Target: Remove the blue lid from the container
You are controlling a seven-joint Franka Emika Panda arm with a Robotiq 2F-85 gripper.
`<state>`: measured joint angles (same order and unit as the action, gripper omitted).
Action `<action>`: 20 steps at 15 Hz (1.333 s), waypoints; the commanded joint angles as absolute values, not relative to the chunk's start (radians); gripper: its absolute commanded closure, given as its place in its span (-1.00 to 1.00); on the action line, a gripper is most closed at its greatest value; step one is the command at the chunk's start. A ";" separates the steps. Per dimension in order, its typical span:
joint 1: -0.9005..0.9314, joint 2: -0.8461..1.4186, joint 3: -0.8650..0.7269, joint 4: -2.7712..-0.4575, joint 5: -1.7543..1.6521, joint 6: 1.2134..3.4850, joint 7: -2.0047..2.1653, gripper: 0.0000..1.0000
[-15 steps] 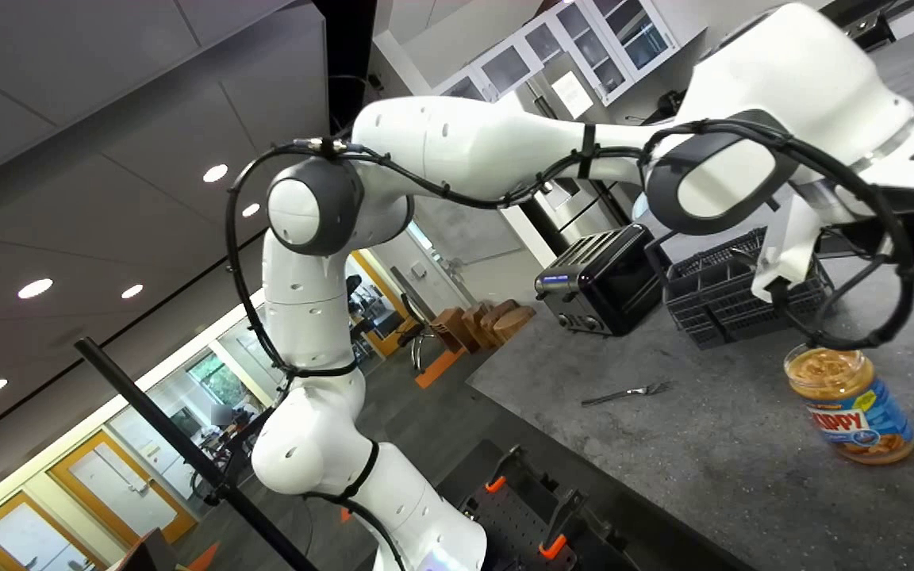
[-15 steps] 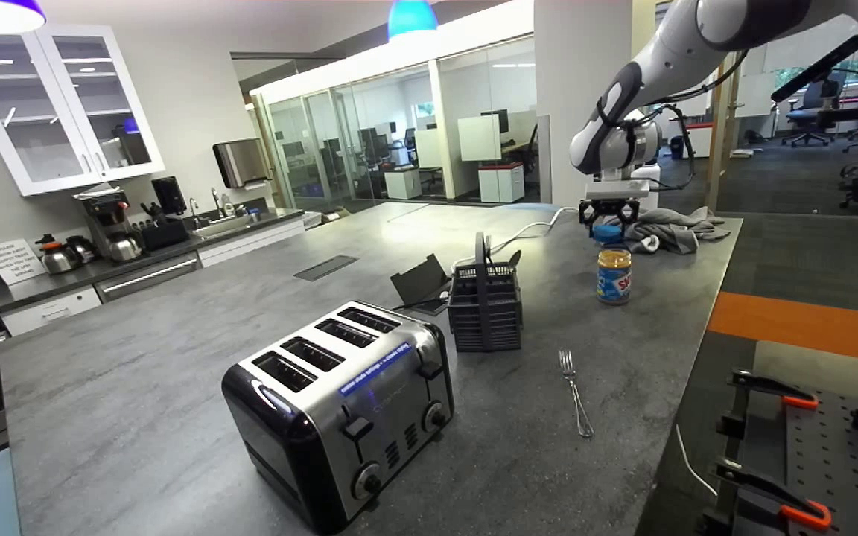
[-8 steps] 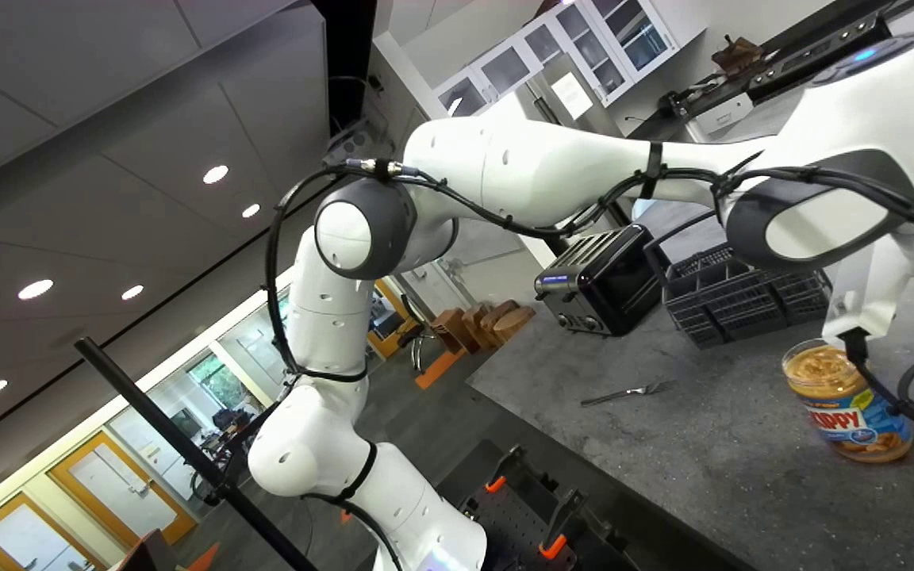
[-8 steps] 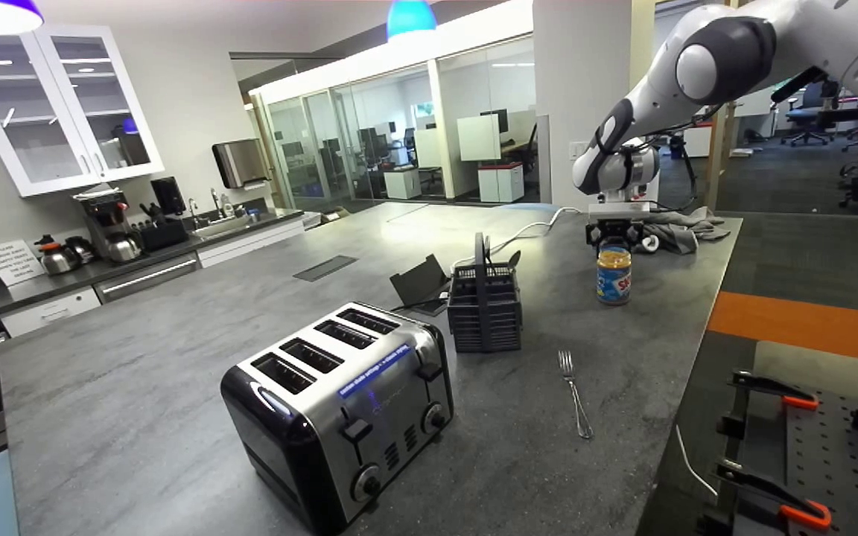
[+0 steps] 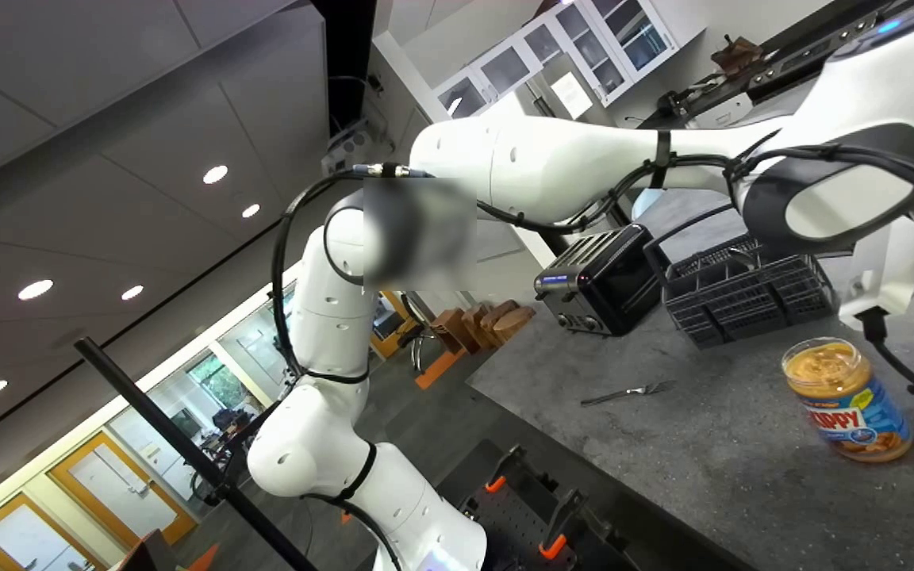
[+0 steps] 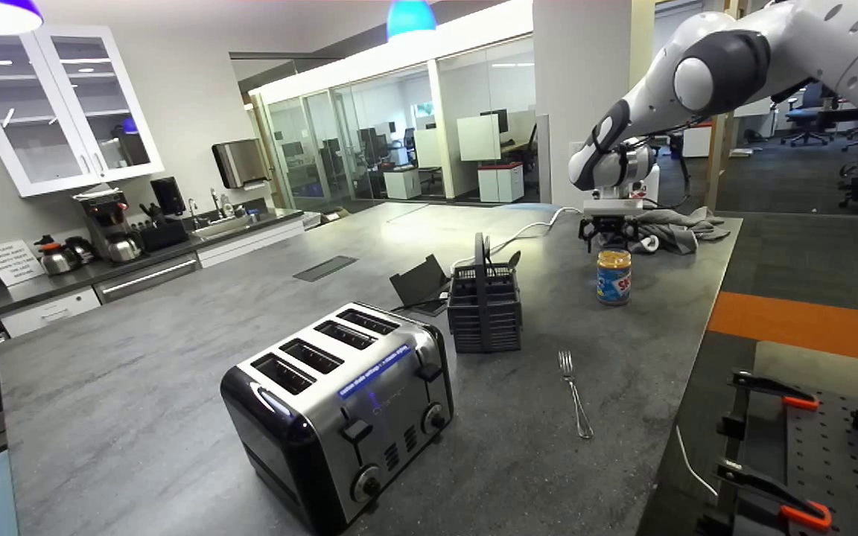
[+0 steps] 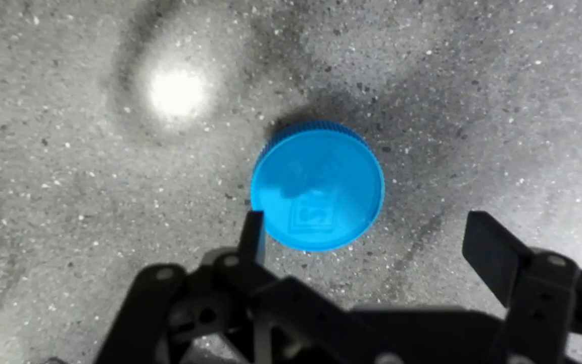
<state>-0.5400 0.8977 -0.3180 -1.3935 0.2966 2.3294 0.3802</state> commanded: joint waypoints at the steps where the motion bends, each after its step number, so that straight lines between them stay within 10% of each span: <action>1: -0.532 0.782 -0.311 -1.463 0.307 2.274 0.370 -1.00; 20: -0.436 0.464 -0.395 -1.613 0.141 2.140 0.456 -1.00</action>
<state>-0.4342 0.4602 -0.3958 -1.6217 0.1398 2.1453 0.4568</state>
